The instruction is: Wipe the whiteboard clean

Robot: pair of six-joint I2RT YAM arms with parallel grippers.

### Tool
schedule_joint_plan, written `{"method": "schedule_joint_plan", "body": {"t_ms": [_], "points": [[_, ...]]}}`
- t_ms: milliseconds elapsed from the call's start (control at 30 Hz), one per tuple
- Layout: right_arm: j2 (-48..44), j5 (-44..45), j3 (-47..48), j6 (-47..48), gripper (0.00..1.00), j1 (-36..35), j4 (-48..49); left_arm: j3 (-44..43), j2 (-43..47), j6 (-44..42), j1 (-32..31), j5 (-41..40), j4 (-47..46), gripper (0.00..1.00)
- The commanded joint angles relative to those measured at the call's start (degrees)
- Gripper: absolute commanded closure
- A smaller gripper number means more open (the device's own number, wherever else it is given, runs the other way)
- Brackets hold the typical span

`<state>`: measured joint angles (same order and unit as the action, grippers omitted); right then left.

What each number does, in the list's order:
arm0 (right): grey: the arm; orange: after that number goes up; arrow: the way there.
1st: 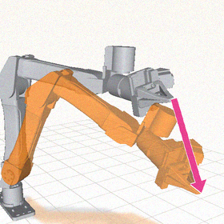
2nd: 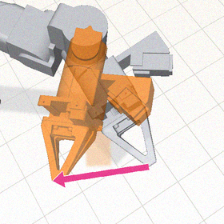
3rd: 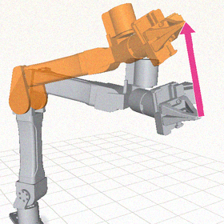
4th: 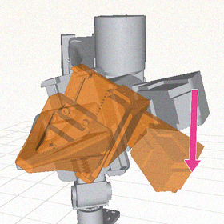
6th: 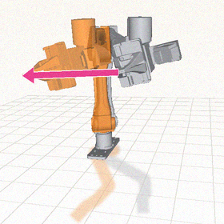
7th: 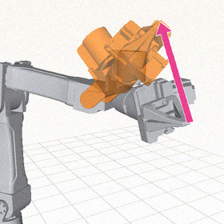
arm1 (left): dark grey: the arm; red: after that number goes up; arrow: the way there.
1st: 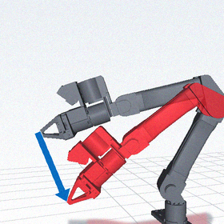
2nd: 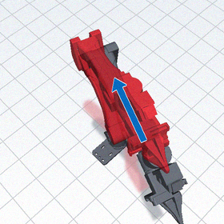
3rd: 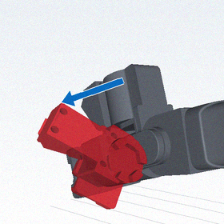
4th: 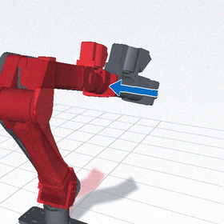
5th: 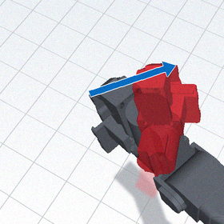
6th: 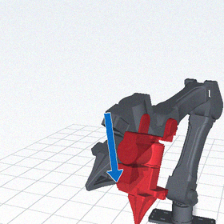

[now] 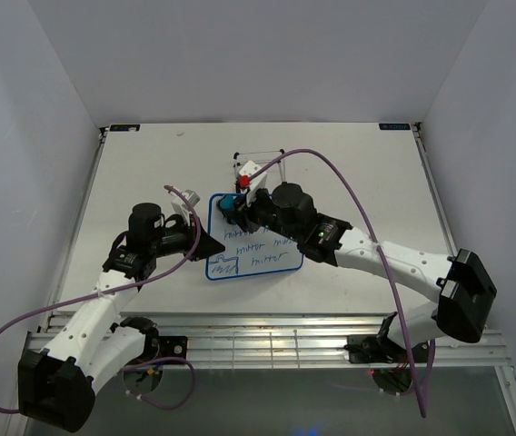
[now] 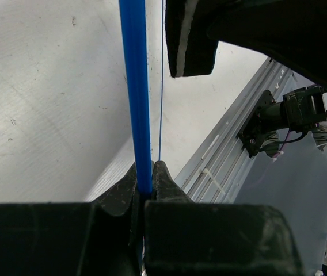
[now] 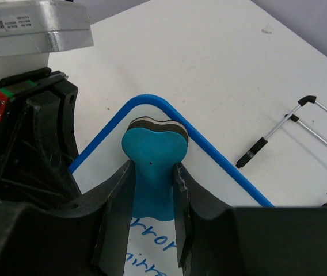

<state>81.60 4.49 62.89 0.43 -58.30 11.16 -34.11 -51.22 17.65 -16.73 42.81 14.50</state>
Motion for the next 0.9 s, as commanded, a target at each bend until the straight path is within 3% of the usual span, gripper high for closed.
{"method": "schedule_joint_plan", "body": {"t_ms": [0, 567, 867], "points": [[0.8, 5.2, 1.9, 1.1, 0.74, -1.8, 6.1, -0.5, 0.1, -1.4, -0.4, 0.3, 0.1, 1.00], [5.1, 8.3, 1.4, -2.8, 0.75, -3.9, 7.3, -0.3, 0.8, -1.4, -0.6, 1.1, -0.4, 1.00], [5.0, 3.0, -2.4, -7.3, 0.76, 4.1, -0.1, -0.2, 1.6, -1.6, -0.6, 1.3, -0.5, 1.00]]}}
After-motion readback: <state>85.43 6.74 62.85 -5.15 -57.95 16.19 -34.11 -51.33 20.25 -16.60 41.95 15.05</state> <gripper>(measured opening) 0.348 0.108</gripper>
